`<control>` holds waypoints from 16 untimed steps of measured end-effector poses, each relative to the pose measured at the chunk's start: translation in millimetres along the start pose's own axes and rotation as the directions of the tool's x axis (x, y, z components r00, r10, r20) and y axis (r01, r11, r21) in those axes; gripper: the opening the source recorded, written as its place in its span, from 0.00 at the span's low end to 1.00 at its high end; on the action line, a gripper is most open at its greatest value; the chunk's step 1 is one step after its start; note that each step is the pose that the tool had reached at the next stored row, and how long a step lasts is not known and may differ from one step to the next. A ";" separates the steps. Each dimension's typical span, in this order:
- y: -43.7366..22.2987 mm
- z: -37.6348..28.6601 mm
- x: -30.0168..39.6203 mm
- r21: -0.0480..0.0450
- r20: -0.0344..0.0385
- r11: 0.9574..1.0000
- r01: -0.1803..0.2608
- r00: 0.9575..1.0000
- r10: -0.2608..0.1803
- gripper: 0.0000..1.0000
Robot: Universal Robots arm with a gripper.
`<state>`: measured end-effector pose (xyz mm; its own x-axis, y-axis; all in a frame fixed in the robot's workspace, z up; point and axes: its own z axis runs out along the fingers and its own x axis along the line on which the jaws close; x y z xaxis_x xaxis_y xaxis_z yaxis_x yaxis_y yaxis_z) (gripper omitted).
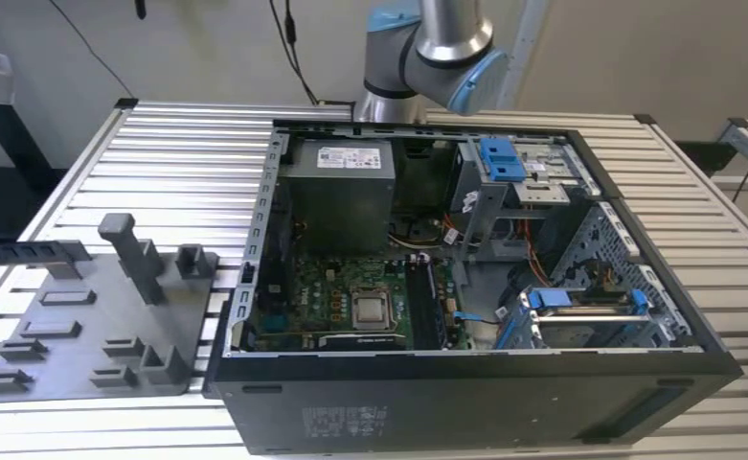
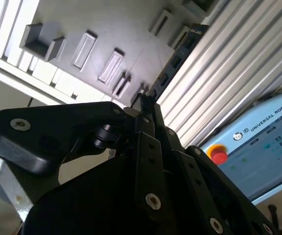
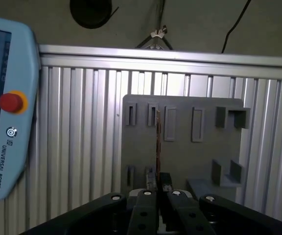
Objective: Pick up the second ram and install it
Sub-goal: 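Pick up the second ram and move it above second insertion slot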
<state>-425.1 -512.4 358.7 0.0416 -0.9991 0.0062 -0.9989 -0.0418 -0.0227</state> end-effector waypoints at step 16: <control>0.3 -13.0 0.1 0.000 0.000 1.000 0.000 1.000 0.000 0.14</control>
<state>-425.7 -512.4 371.6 0.0417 -0.9991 0.0062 -0.9989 -0.0418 -0.0227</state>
